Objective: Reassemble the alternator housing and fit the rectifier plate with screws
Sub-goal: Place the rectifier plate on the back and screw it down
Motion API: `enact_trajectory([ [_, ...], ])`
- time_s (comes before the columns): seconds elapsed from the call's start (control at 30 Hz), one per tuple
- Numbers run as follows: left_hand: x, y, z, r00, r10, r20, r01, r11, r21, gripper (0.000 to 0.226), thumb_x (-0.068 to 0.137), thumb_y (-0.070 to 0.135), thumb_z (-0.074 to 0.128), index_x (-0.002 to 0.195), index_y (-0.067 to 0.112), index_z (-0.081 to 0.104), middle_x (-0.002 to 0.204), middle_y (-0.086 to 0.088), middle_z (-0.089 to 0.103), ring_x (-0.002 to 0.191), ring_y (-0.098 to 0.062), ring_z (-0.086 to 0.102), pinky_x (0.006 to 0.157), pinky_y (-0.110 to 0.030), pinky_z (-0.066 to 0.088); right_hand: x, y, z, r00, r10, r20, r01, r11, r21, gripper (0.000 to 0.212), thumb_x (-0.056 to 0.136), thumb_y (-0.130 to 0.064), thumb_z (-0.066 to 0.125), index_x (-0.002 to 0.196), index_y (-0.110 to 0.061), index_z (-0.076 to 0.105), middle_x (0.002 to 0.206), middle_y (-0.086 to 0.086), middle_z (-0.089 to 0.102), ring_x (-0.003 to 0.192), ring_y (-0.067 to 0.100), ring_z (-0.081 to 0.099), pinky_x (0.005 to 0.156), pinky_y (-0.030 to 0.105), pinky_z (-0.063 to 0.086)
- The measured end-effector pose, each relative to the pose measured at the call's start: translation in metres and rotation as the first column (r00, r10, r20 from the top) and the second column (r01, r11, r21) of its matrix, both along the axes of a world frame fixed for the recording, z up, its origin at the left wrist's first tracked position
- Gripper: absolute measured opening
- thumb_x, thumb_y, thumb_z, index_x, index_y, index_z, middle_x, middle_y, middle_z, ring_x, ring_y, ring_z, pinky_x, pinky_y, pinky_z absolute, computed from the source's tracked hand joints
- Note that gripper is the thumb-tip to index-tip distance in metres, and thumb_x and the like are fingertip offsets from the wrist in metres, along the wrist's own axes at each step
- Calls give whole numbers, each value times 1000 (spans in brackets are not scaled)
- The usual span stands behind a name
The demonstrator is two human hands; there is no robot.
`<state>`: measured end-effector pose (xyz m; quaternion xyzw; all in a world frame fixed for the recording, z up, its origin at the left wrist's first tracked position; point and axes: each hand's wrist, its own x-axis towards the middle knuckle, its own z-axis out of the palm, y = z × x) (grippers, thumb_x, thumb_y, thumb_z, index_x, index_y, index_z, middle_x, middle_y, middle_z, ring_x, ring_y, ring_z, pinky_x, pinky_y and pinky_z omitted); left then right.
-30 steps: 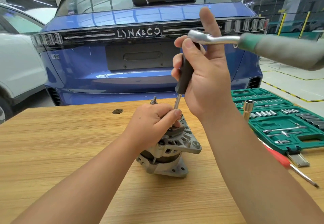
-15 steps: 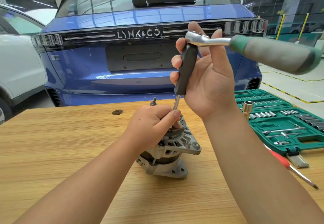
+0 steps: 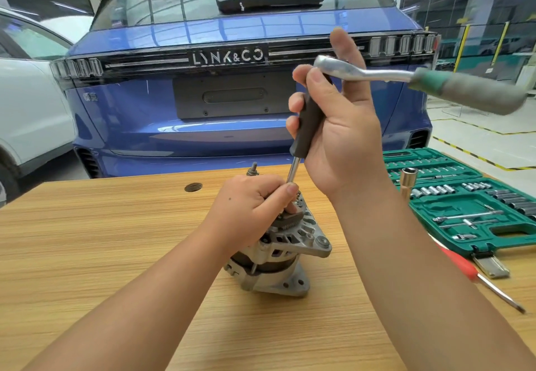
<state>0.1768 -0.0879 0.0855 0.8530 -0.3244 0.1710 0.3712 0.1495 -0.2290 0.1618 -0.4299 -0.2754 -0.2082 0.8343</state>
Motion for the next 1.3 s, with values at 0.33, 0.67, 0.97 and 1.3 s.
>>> enact_trajectory([
  [0.33, 1, 0, -2, 1000, -17, 9, 17, 1000, -20, 41, 98, 42, 48, 80, 19, 77, 76, 19, 72, 72, -11, 65, 66, -27, 46, 5, -10, -5, 930, 361, 66, -364, 930, 52, 42, 92, -42, 36, 124, -28, 59, 99, 9, 63, 75, 23, 49, 66, 35, 33],
  [0.67, 1, 0, -2, 1000, -13, 20, 14, 1000, -16, 39, 98, 42, 49, 80, 22, 77, 77, 20, 72, 74, -7, 66, 65, -22, 46, 3, -4, 3, 988, 98, -120, -89, 993, 80, 18, 99, -34, 56, 97, -16, 60, 80, -4, 57, 61, 12, 47, 57, 27, 35],
  [0.97, 0, 0, -1, 1000, -7, 9, 7, 1000, -21, 41, 98, 43, 48, 77, 22, 76, 69, 16, 70, 66, -6, 61, 58, -16, 38, 1, 0, 1, 980, 150, -130, -147, 988, 38, 14, 98, -17, 55, 110, -24, 57, 88, -8, 67, 66, 8, 54, 61, 23, 40],
  [1.3, 1, 0, -2, 1000, -6, 9, 6, 1000, -16, 38, 99, 43, 47, 78, 28, 75, 72, 12, 72, 70, -10, 64, 62, -22, 44, 7, -3, -7, 968, 235, 88, -236, 972, -2, 37, 98, -18, 34, 123, -32, 59, 96, 5, 64, 72, 20, 48, 64, 33, 33],
])
